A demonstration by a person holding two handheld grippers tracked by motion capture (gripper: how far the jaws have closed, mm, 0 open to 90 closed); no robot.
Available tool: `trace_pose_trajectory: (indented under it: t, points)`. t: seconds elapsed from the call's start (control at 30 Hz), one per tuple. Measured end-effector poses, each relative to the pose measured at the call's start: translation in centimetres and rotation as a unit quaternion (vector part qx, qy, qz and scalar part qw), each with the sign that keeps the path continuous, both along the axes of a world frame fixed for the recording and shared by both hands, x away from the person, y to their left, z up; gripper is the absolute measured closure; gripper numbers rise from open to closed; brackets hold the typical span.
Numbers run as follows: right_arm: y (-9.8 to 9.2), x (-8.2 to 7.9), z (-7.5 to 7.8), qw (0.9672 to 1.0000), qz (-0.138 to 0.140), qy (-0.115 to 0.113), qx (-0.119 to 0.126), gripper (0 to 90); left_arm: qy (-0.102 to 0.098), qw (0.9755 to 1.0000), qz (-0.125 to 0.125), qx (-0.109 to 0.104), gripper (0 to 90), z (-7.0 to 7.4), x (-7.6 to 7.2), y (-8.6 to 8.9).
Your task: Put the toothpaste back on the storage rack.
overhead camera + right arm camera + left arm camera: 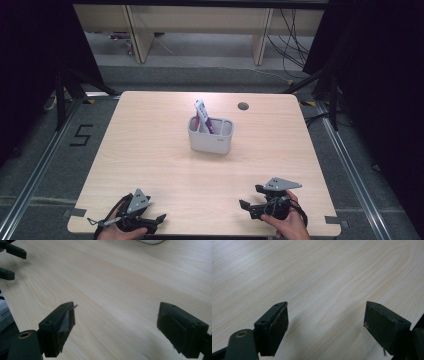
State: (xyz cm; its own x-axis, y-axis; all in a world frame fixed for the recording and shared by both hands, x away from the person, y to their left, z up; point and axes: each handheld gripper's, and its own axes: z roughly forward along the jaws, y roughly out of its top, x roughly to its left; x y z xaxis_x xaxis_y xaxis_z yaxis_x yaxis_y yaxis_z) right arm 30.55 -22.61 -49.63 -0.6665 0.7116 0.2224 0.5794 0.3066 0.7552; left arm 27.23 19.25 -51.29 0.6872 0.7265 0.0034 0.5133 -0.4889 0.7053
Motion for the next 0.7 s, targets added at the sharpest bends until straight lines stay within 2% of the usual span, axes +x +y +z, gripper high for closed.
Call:
trace_pose_trajectory:
  t: [0.03, 0.07, 0.1, 0.13, 0.2, 0.23, 0.37, 0.4, 0.5, 0.53, 0.57, 0.7]
  points:
    - [0.13, -0.09, -0.01, 1.0, -0.001, 0.006, -0.001, 16.1, 0.0, 1.0, 0.0, 0.001, 19.2, -0.01, 0.02, -0.01]
    - [0.22, -0.07, -0.08, 1.0, 0.0, 0.0, -0.005, 16.1, -0.001, 1.0, -0.001, -0.002, 19.2, -0.05, 0.03, -0.06]
    - [0.12, -0.05, 0.0, 0.9998, -0.002, -0.007, -0.019, 16.1, 0.002, 0.9999, -0.008, 0.01, 19.2, 0.08, 0.02, 0.05]
    - [0.19, -0.08, -0.05, 0.9998, -0.001, -0.007, -0.019, 16.1, 0.0, 1.0, -0.002, 0.004, 19.2, -0.03, 0.0, -0.09]
    - [0.33, -0.04, -0.14, 0.9998, 0.005, -0.007, -0.016, 16.1, 0.001, 1.0, -0.008, 0.004, 19.2, -0.01, -0.02, -0.08]
    - [0.24, 0.03, -0.1, 0.9994, 0.007, -0.02, -0.028, 16.1, 0.004, 0.9995, -0.02, 0.024, 19.2, 0.17, 0.09, 0.16]
    - [0.36, 0.03, -0.11, 0.9993, 0.013, -0.018, -0.03, 16.1, 0.003, 0.9996, -0.019, 0.021, 19.2, 0.09, 0.08, 0.08]
    - [0.35, 0.01, -0.1, 0.9992, 0.012, -0.019, -0.033, 16.1, 0.002, 0.9999, -0.01, 0.006, 19.2, -0.04, 0.01, -0.11]
    - [0.38, 0.06, -0.13, 0.9988, 0.013, -0.024, -0.04, 16.1, 0.002, 1.0, -0.003, 0.0, 19.2, -0.11, -0.01, -0.25]
    - [0.51, 0.04, -0.22, 0.9993, 0.016, -0.018, -0.03, 16.1, 0.002, 1.0, -0.005, 0.006, 19.2, -0.09, 0.02, -0.2]
    - [0.68, -0.14, -0.2, 0.9997, 0.01, -0.005, -0.023, 16.1, 0.003, 1.0, -0.004, 0.001, 19.2, -0.12, 0.0, -0.25]
    - [0.57, -0.07, -0.18, 0.9992, 0.004, -0.018, -0.035, 16.1, 0.003, 1.0, -0.004, 0.001, 19.2, -0.15, 0.02, -0.24]
